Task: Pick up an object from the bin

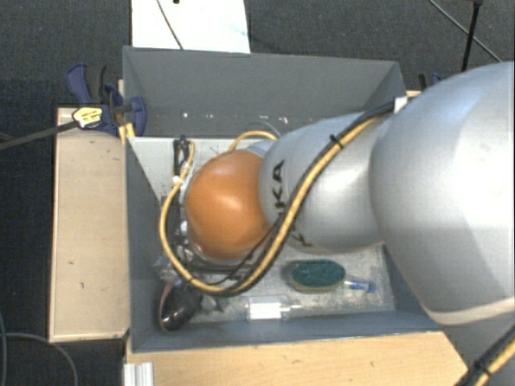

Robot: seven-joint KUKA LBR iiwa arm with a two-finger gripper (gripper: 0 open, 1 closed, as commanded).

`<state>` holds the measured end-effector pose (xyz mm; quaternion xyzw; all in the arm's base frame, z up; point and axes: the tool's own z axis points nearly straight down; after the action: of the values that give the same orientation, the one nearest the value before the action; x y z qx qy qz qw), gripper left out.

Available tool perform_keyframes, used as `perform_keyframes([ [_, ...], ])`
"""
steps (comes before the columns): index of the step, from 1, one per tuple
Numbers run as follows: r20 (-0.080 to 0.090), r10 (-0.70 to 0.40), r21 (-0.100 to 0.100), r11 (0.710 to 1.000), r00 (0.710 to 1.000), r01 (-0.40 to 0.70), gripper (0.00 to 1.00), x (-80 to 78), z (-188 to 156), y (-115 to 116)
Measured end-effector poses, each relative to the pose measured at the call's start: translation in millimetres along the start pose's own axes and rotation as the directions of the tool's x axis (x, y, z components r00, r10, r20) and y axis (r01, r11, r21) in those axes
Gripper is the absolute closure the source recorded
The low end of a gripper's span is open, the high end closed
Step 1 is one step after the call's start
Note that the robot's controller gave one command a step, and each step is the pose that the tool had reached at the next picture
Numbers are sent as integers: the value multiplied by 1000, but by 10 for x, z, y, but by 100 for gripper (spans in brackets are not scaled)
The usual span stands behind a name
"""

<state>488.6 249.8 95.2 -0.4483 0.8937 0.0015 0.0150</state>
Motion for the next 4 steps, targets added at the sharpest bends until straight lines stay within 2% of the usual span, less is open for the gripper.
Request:
perform_keyframes([
  [1,-17,8,-6,1000,1000,-8,100,-111,-1049,-82],
  [2,-25,11,-11,1000,1000,-11,0,-93,-1000,-69],
  [3,-31,-78,-17,997,996,77,0,93,65,-48],
  [4,-26,-74,-14,997,997,74,100,70,11,-59],
])
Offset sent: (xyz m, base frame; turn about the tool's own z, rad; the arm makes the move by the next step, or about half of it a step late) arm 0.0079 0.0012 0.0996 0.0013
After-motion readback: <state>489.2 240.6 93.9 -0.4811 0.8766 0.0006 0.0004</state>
